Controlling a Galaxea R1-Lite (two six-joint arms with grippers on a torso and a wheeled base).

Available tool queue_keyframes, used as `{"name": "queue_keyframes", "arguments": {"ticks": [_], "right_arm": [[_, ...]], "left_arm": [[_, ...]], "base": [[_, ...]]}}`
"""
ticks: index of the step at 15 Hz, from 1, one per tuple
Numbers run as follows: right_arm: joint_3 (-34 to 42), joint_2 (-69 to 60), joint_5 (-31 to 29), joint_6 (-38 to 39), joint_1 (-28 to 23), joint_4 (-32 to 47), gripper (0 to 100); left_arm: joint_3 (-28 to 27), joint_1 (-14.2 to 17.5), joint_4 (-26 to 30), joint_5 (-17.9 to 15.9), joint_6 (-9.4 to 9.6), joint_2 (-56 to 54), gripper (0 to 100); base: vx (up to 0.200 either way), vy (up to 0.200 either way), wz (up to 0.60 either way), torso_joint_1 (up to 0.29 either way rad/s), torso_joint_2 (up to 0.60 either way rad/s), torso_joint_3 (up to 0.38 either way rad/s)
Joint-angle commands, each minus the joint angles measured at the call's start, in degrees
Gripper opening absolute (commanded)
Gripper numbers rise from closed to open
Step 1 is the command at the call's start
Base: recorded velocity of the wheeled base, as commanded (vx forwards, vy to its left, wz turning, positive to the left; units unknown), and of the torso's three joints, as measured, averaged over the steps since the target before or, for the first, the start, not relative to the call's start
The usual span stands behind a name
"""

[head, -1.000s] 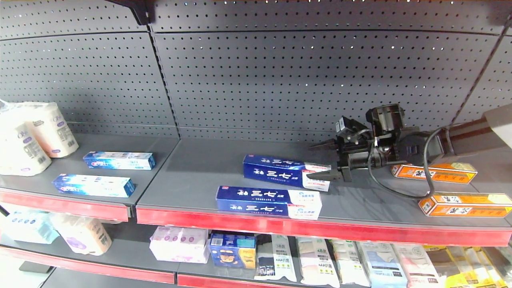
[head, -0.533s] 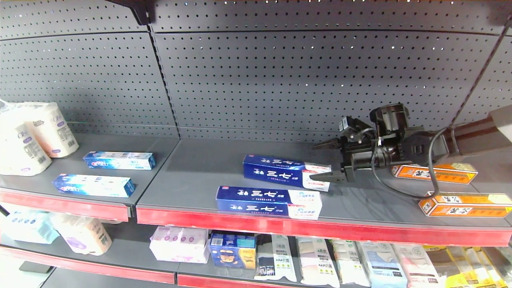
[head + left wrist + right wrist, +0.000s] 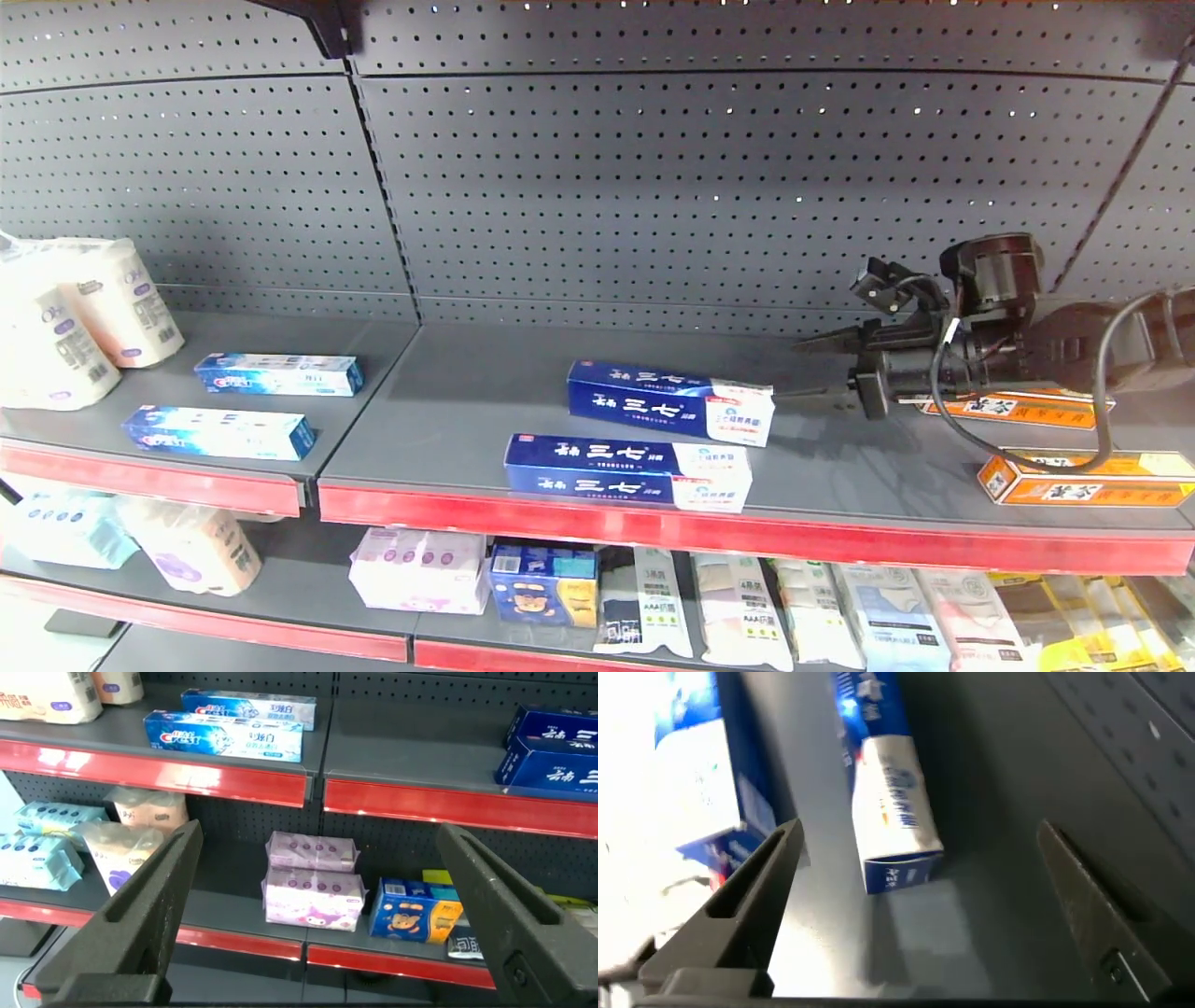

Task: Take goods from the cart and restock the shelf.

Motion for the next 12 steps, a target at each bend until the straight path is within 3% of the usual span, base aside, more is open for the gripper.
{"name": "queue_keyframes", "arguments": {"ticks": [1,5,12], "right_arm": [[0.4,-2.6,-2.7,3.1,-0.3,-0.3,100],[1.8,-4.7,-10.2,8.5,-0.4,-0.5,100],[2.2,-6.4,-24.6,27.4,1.5,-2.2,100]], "left_arm": [[0.0,0.0,0.0,0.0,-0.02,0.1,100],[0.0,0.0,0.0,0.1,-0.02,0.1,100],[0.0,0.1,0.0,0.0,-0.02,0.1,100]], "base": [[0.000,0.000,0.00,0.000,0.00,0.000],[0.000,0.000,0.00,0.000,0.00,0.000],[0.000,0.000,0.00,0.000,0.00,0.000]]}}
